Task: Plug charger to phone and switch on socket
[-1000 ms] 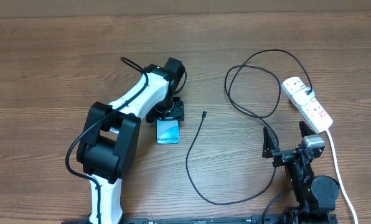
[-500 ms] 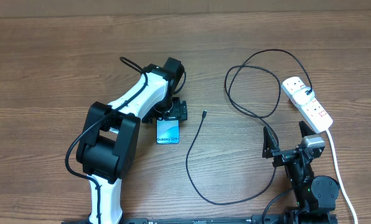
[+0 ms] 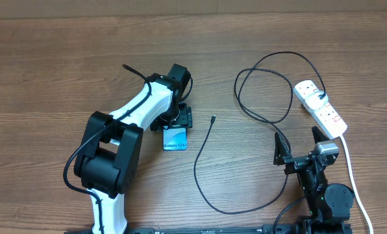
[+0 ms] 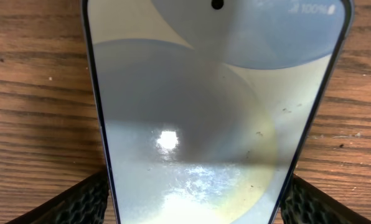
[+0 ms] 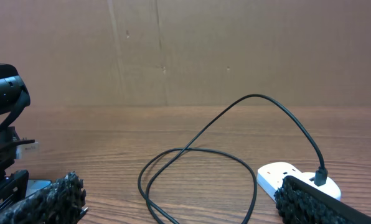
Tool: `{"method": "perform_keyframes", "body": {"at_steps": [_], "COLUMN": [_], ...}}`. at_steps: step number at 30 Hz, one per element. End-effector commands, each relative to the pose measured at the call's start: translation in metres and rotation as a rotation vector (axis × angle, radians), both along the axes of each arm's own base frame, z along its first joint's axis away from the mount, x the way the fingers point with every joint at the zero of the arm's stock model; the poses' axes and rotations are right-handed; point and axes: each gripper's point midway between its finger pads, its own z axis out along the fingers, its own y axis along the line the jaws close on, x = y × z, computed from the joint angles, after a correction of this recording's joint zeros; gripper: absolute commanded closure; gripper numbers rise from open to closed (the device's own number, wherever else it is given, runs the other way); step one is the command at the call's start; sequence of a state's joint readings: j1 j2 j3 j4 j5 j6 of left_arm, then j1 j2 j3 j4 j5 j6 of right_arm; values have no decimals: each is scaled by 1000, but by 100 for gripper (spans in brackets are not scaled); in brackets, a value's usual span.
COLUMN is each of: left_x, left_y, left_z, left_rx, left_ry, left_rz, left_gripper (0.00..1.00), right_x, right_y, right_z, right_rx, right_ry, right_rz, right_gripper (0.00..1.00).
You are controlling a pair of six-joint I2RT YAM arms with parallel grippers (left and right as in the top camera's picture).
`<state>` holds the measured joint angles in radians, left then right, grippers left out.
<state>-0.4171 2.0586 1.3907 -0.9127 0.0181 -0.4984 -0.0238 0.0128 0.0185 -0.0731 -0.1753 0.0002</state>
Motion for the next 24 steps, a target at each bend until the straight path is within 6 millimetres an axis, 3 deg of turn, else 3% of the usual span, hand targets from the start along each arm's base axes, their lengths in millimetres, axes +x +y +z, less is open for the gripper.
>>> {"method": "perform_keyframes", "body": {"at_steps": [1, 5, 10, 24], "left_x": [-32, -32, -30, -19], "left_y": [8, 8, 7, 3], "left_z": [-40, -40, -40, -27], "left_rx": [34, 34, 29, 22], "left_ry": [133, 133, 124, 113], "left_rz": [1, 2, 2, 25], "left_gripper": [20, 21, 29, 28], "right_x": [0, 0, 0, 0], "right_y": [1, 1, 1, 1], "right_z": [-2, -2, -2, -2], "right_rx": [3, 3, 3, 3], "right_ry": [-2, -2, -2, -2], "right_rz": [1, 1, 1, 1], "right_gripper": [0, 0, 0, 0]}}
